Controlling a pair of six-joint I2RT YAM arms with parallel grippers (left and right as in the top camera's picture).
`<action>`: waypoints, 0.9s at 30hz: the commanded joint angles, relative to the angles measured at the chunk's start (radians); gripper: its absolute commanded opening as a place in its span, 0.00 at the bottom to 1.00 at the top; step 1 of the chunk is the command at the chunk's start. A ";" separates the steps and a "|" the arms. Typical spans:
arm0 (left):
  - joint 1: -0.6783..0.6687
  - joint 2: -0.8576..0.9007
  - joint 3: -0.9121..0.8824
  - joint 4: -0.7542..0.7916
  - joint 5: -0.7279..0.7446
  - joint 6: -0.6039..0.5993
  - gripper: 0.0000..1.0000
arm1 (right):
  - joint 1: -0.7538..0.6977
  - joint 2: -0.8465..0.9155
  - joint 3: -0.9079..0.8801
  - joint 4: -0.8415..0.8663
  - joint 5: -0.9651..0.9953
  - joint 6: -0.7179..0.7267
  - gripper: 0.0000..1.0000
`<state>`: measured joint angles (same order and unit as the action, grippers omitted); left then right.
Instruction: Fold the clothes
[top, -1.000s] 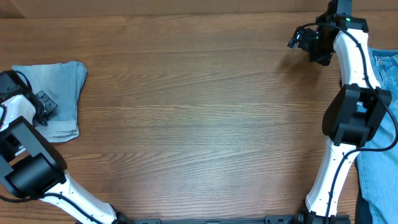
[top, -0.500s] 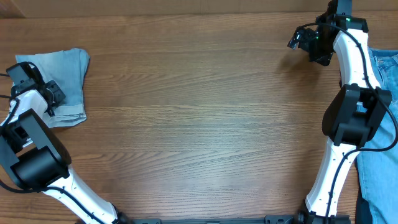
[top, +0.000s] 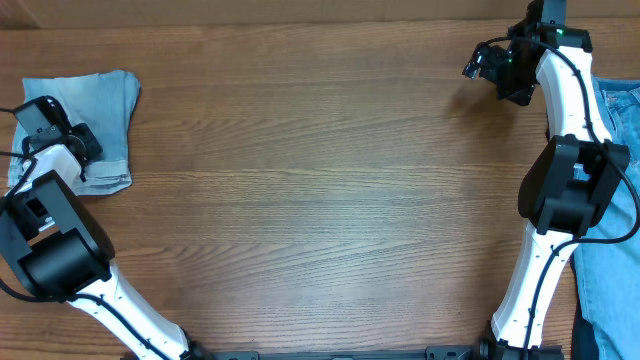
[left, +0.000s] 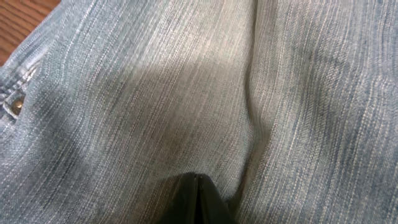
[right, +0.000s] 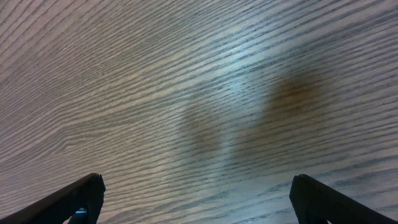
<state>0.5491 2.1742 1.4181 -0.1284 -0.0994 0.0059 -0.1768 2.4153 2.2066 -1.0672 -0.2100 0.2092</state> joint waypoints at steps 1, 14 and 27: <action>-0.005 0.050 -0.008 0.023 -0.009 0.026 0.07 | -0.005 -0.045 0.018 0.003 -0.005 0.005 1.00; -0.312 -0.706 0.038 -0.234 -0.004 -0.099 1.00 | -0.005 -0.045 0.018 0.003 -0.005 0.005 1.00; -0.393 -0.736 0.037 -0.559 -0.004 -0.099 1.00 | -0.005 -0.045 0.018 0.003 -0.005 0.005 1.00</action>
<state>0.1566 1.4422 1.4597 -0.6308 -0.1017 -0.0769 -0.1768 2.4153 2.2066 -1.0664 -0.2100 0.2096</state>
